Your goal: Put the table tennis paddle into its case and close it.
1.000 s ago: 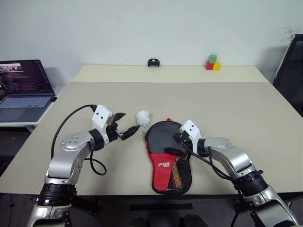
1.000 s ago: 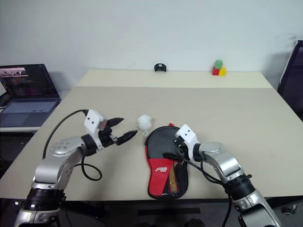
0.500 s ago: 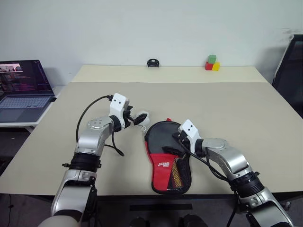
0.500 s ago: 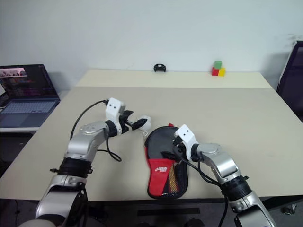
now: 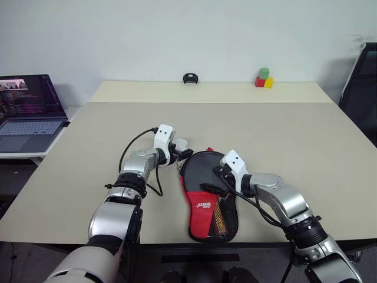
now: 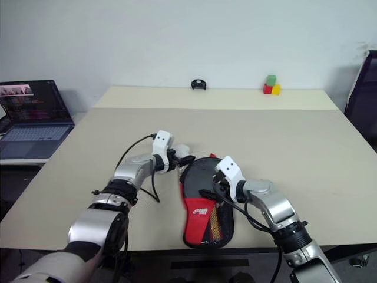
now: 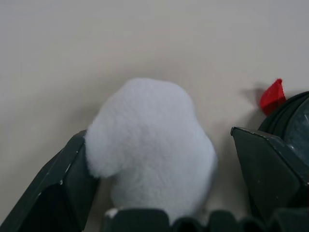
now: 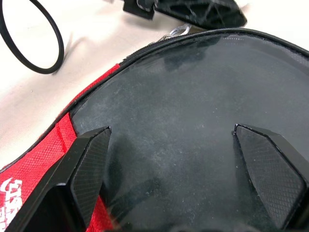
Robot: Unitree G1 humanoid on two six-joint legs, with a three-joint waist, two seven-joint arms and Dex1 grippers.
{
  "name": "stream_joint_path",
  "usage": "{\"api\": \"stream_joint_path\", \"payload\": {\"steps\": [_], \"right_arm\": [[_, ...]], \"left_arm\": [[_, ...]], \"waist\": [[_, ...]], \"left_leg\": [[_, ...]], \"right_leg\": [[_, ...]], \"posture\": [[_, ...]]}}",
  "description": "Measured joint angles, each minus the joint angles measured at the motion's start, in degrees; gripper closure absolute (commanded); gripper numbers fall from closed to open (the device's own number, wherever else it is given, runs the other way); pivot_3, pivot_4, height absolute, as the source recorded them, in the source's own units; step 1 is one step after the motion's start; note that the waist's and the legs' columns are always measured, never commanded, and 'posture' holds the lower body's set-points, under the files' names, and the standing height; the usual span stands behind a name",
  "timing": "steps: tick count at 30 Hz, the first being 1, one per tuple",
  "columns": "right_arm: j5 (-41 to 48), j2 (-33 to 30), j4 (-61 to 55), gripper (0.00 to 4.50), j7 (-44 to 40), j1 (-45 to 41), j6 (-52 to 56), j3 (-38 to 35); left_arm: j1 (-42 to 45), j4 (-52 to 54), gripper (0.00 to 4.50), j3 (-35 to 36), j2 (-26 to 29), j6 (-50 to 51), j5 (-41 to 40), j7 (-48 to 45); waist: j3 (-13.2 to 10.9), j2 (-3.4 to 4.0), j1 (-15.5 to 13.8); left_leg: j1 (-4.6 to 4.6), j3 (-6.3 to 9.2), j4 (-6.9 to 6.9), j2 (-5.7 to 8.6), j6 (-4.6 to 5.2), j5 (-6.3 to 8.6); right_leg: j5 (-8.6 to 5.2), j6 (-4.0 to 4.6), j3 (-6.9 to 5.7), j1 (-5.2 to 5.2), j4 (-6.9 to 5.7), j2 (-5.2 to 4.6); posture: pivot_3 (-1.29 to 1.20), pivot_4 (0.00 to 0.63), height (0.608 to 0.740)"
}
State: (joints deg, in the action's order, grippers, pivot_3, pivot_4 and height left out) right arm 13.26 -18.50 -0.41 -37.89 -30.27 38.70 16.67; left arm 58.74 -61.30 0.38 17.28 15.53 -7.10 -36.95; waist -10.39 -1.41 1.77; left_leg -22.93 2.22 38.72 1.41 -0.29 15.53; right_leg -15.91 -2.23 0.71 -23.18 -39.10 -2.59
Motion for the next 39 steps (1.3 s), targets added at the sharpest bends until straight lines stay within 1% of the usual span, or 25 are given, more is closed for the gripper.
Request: {"api": "stream_joint_path", "payload": {"steps": [1, 4, 13, 15, 16, 23, 30, 39], "right_arm": [[-0.1, 0.1, -0.1, 0.01, 0.2, 0.1, 0.0, 0.0], [-0.4, 0.3, -0.5, 0.0, 0.6, 0.2, 0.4, -0.1], [-1.0, 0.9, -0.8, 0.0, 1.5, 0.5, 0.6, -0.2], [-1.4, 0.8, -0.8, 0.0, 1.8, 0.5, 0.6, -0.2], [-1.5, 0.8, -0.8, 0.0, 1.9, 0.5, 0.7, -0.1], [-3.0, 0.5, -1.0, 0.0, 2.3, 0.4, 2.3, 0.4], [-3.1, 0.0, -2.2, 0.0, 2.8, 1.7, 3.0, 0.4], [-3.1, 0.1, -3.8, 0.0, 4.3, 3.3, 3.4, 0.3]], "left_arm": [[0.5, -0.9, 0.0, 0.0, -0.2, -0.4, 0.5, 0.0], [1.5, -2.9, 0.62, 0.1, -0.7, -1.5, 1.2, 0.1], [1.8, -4.2, 3.66, 0.1, -1.8, -3.5, 2.3, -1.1], [1.8, -4.2, 4.04, 0.1, -1.8, -3.7, 2.5, -1.3], [1.8, -4.2, 4.11, 0.1, -1.8, -3.8, 2.6, -1.3], [2.3, -5.2, 4.11, -1.3, -1.9, -6.4, 5.4, -1.5], [6.3, -10.1, 4.11, -2.4, -3.2, -10.1, 8.7, -0.5], [10.6, -14.9, 4.12, -3.4, -6.1, -14.0, 12.8, 3.3]], "waist": [[0.0, 0.0, 0.0], [0.0, -0.01, -0.1], [0.0, -0.02, -0.1], [0.0, -0.04, -0.1], [0.0, -0.05, -0.1], [0.2, -0.22, -0.1], [0.4, -0.44, -0.4], [0.4, -0.53, -0.5]], "left_leg": [[0.0, 0.0, 0.0, 0.0, 0.0, 0.0], [0.0, 0.0, 0.01, 0.01, 0.0, 0.0], [0.01, 0.0, 0.01, 0.02, 0.0, 0.0], [0.01, 0.0, 0.02, 0.02, 0.0, 0.0], [0.01, 0.0, 0.02, 0.02, 0.0, 0.0], [0.02, 0.01, 0.03, 0.03, 0.0, 0.0], [0.01, 0.04, 0.03, 0.08, 0.0, 0.0], [0.0, 0.1, 0.03, 0.11, 0.0, 0.0]], "right_leg": [[0.0, 0.0, 0.0, 0.0, 0.0, 0.0], [0.0, -0.01, 0.0, 0.01, -0.02, 0.0], [0.0, -0.01, 0.0, 0.01, -0.03, 0.0], [0.0, -0.01, 0.0, 0.01, -0.03, 0.0], [0.0, -0.01, 0.0, 0.02, -0.03, 0.0], [0.01, -0.01, -0.01, 0.04, -0.04, 0.0], [0.01, -0.02, -0.08, 0.07, -0.02, 0.0], [0.01, -0.02, -0.15, 0.09, -0.02, 0.01]], "posture": [[0.0, 0.15, 0.74], [0.0, 0.15, 0.74], [0.0, 0.15, 0.74], [0.0, 0.15, 0.74], [0.0, 0.15, 0.74], [0.0, 0.15, 0.74], [0.0, 0.15, 0.74], [0.0, 0.15, 0.74]]}}
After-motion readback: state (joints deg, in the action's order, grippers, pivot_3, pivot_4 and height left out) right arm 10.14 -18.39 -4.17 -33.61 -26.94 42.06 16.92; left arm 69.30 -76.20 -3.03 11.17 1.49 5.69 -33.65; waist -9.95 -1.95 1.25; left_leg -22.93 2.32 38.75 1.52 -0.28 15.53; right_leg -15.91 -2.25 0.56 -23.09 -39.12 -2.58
